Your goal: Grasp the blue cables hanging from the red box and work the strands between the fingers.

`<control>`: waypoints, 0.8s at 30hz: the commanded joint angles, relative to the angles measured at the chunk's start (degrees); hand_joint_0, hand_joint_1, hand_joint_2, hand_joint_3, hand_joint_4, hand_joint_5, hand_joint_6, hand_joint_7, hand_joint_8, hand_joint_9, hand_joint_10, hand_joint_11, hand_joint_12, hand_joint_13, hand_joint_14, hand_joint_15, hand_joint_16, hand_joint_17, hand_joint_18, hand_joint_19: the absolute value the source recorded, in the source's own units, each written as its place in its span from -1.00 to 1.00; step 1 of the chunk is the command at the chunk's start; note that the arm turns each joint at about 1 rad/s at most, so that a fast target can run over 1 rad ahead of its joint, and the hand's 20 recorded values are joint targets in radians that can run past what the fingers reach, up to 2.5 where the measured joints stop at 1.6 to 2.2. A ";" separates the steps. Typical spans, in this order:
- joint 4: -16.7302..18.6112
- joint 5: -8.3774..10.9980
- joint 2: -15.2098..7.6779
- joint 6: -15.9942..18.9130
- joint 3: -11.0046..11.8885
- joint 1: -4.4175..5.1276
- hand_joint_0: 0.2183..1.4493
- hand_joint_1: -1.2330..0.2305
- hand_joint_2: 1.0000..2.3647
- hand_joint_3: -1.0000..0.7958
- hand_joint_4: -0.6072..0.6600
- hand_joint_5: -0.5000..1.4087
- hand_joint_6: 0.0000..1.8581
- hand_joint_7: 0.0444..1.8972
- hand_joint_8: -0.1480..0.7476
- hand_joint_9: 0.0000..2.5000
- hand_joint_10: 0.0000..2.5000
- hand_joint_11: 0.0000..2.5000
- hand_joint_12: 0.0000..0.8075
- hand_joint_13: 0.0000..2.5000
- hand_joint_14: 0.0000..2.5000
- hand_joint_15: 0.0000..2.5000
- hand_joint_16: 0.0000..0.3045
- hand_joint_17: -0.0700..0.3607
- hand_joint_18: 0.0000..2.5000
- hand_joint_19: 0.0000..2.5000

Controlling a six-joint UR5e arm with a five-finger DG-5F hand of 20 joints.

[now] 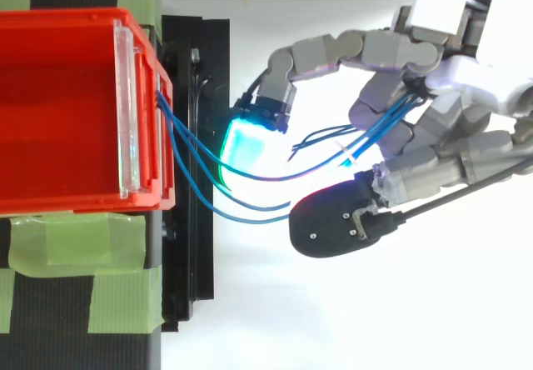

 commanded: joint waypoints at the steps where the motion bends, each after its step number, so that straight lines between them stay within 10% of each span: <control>1: 0.09 -0.02 0.00 0.02 0.00 0.05 0.68 -0.45 -0.98 -0.21 0.01 -0.46 -0.60 0.05 0.11 -0.06 1.00 0.68 0.26 0.24 1.00 0.00 -0.52 0.08 0.43 -0.45; 11: 0.09 -0.02 0.00 0.02 0.00 -0.04 0.92 -0.30 -1.00 0.28 0.03 -0.11 -0.69 0.17 0.11 -0.06 1.00 0.68 0.26 0.24 1.00 0.00 -0.52 0.08 0.43 -0.45; 18: 0.09 -0.20 0.00 0.02 0.00 0.05 0.86 -0.28 -0.77 0.24 0.01 0.01 -0.84 0.29 0.11 -0.06 1.00 0.68 0.26 0.24 1.00 0.00 -0.52 0.08 0.43 -0.45; 24: 0.00 -0.55 0.00 0.10 0.00 0.05 0.89 -0.33 -0.99 0.16 -0.02 -0.03 -0.87 0.29 0.11 -0.06 1.00 0.68 0.26 0.24 1.00 0.00 -0.52 0.08 0.43 -0.45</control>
